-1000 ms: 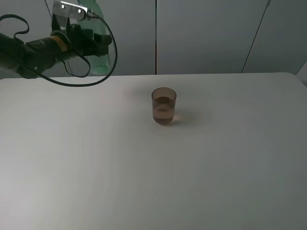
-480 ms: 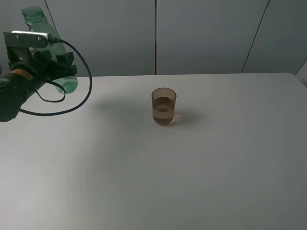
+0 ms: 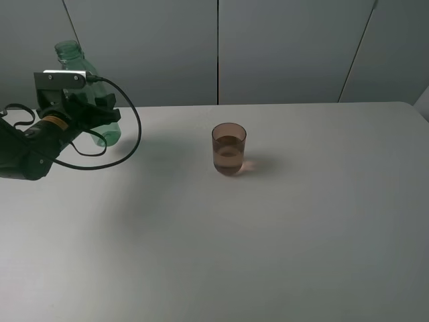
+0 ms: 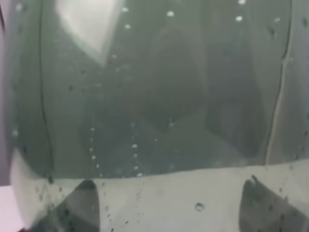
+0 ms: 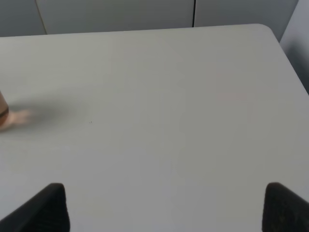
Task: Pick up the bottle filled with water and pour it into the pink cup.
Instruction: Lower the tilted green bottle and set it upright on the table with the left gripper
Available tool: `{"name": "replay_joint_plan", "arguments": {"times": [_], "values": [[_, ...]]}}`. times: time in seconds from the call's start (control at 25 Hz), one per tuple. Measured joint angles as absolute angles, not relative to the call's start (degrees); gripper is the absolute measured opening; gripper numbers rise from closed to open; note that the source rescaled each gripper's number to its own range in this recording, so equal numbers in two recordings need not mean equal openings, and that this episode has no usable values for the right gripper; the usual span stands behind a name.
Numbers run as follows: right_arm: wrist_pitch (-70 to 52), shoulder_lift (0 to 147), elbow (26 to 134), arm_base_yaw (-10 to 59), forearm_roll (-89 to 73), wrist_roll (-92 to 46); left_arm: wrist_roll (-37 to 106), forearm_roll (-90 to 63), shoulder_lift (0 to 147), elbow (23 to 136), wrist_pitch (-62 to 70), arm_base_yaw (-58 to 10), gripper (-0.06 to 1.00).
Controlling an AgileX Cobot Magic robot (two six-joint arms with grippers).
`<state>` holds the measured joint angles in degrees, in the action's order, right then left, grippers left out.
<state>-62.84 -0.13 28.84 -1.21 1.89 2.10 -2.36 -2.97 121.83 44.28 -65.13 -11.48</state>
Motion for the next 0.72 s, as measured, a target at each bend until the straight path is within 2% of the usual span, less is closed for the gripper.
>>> {"name": "replay_joint_plan", "arguments": {"times": [0.72], "values": [[-62.8,-0.1,28.8,-1.2,1.9,2.1,1.2,-3.0,124.8,44.4,-65.3,-11.5,0.01]]}}
